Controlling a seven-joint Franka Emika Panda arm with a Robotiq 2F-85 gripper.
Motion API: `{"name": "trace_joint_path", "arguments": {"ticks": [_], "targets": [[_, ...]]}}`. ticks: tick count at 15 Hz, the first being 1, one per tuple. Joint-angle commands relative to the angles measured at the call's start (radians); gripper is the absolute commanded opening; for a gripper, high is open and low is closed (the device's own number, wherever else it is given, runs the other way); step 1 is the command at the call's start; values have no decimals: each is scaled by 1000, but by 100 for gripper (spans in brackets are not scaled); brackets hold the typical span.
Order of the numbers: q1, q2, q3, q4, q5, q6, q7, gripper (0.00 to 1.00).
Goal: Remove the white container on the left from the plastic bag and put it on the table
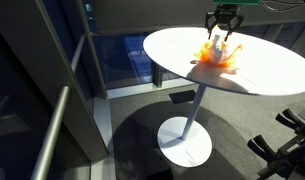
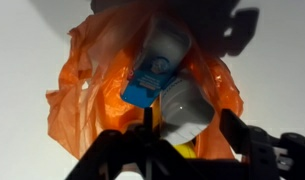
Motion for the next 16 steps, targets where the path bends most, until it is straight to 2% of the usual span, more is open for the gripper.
{"name": "trace_joint_path", "arguments": {"ticks": [1, 4, 7, 8, 16], "targets": [[18, 30, -23, 58, 2, -29, 41, 40], [17, 8, -19, 53, 9, -33, 40, 16], [18, -27, -13, 46, 15, -47, 28, 8], [19, -34, -12, 47, 14, -51, 28, 11], [5, -114, -13, 40, 23, -68, 26, 10]]}}
